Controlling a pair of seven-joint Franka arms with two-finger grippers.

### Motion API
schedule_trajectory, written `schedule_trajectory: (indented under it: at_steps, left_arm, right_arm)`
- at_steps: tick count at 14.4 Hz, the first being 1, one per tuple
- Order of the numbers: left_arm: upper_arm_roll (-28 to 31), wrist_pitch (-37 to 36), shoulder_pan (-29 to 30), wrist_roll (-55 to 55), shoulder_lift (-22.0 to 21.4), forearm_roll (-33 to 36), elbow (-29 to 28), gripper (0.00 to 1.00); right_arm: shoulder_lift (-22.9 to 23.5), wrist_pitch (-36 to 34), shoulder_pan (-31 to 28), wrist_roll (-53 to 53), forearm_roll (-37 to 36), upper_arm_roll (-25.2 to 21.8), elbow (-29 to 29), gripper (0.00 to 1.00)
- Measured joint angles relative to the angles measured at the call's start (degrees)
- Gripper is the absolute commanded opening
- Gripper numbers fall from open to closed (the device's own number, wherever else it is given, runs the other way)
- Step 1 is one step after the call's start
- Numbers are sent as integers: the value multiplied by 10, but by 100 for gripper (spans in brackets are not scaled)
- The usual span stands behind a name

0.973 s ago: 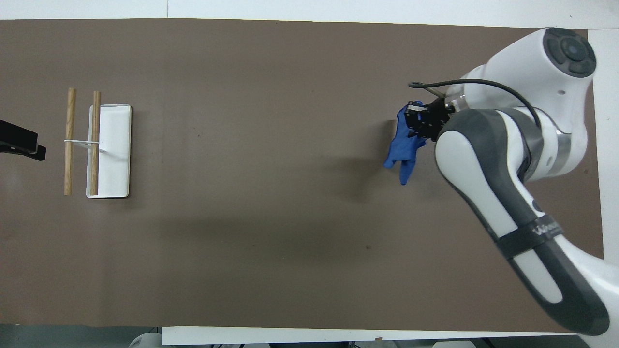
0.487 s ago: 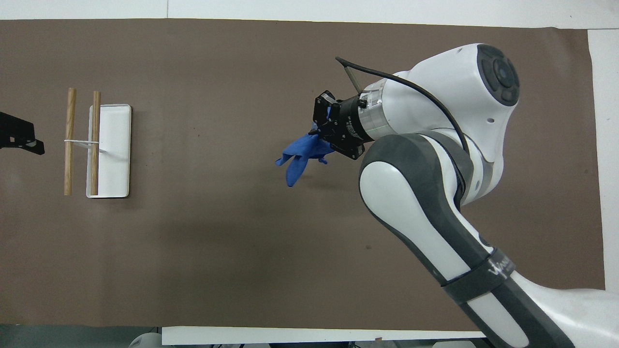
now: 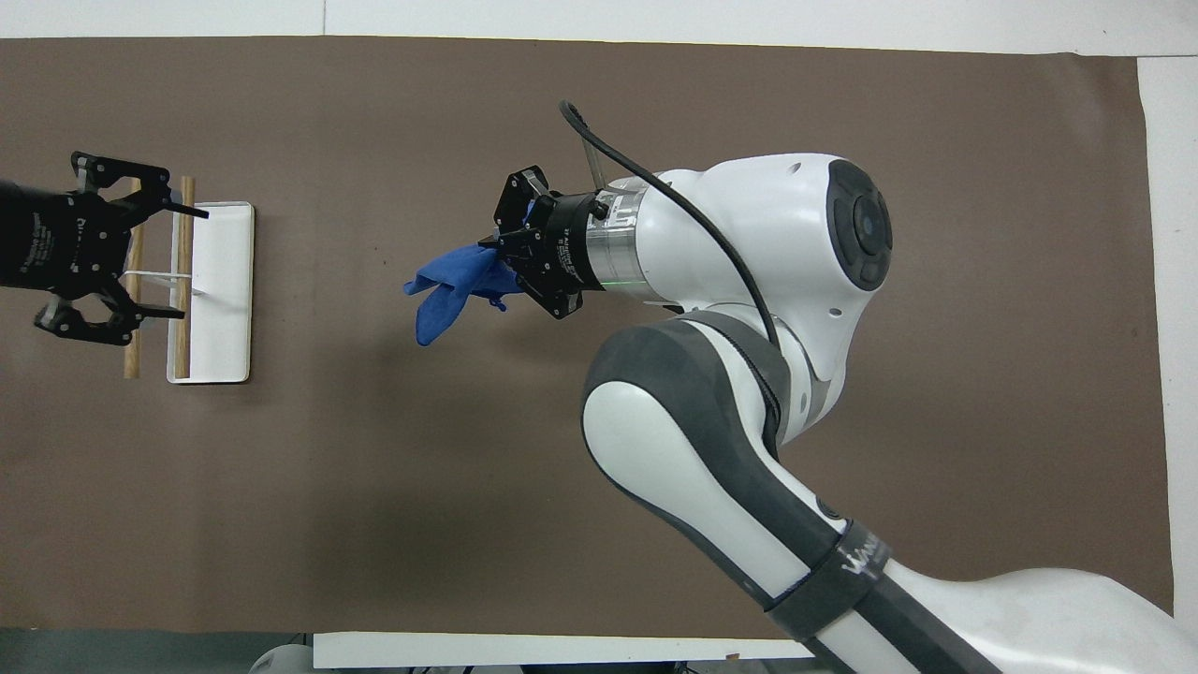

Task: Right arm passes towel to left arm to hang
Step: 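Grasp the towel with the left gripper beside the right gripper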

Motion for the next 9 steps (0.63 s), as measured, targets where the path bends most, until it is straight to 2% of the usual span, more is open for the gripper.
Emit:
schedule_trajectory:
  at_steps: [3, 7, 9]
  left_arm:
    - [-2, 55, -41, -134, -1, -9, -30, 100]
    - [-3, 82, -87, -188, -6, -9, -73, 99]
    - [-3, 113, -95, -199, -7, -10, -98, 94]
  right_arm:
    - [11, 52, 5, 34, 0, 25, 1, 0]
    - [21, 87, 10, 56, 0, 44, 1, 0]
    - [21, 87, 10, 57, 0, 44, 2, 0]
